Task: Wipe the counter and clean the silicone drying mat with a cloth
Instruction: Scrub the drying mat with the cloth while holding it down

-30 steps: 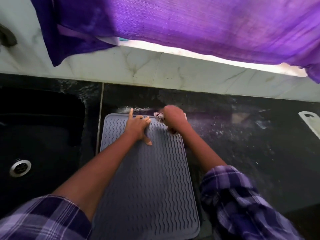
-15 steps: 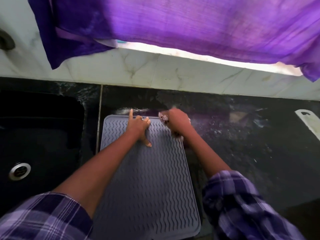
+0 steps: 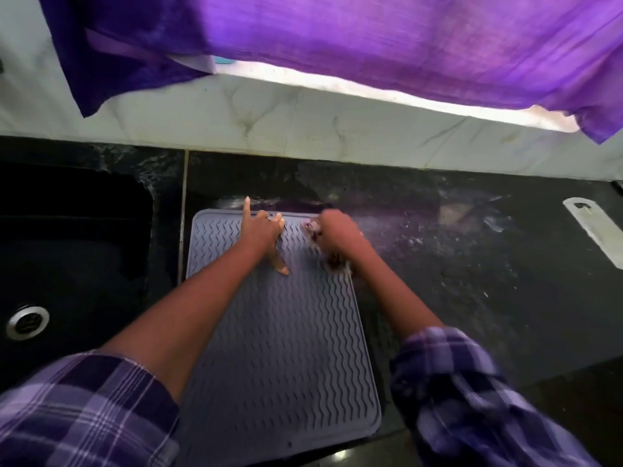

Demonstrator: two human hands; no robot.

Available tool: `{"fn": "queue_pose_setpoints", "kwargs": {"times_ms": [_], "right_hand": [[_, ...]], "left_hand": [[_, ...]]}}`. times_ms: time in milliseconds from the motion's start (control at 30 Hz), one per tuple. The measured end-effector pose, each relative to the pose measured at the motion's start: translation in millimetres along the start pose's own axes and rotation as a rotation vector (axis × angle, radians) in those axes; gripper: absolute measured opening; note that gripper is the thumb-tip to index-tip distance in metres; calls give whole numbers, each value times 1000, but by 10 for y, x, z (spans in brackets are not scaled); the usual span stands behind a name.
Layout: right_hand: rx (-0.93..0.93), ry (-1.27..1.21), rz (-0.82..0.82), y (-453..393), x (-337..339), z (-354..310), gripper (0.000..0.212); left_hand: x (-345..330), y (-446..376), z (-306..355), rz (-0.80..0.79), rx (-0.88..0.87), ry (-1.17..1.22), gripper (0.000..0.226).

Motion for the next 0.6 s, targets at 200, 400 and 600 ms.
{"fn": "queue_pose_setpoints", "kwargs": {"times_ms": [200, 400, 600], "right_hand": [[158, 25, -29, 450, -589, -190, 31], [140, 15, -210, 1025, -775, -5, 31], [111, 25, -114, 1046, -735, -104, 27]], "left_hand": [[-30, -34, -3, 17, 12, -38, 121], [3, 127, 87, 118, -34, -55, 94], [-187, 731, 554, 59, -139, -17, 76]]}}
Point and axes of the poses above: each hand's wrist, its own y-axis away from the middle knuckle, its own x-axis out of the back of the hand, z = x × y, the point moved 7 cm from there along -y, towards the middle knuckle, and after that the axes turned 1 degree about -x, right-handed, at the moved point
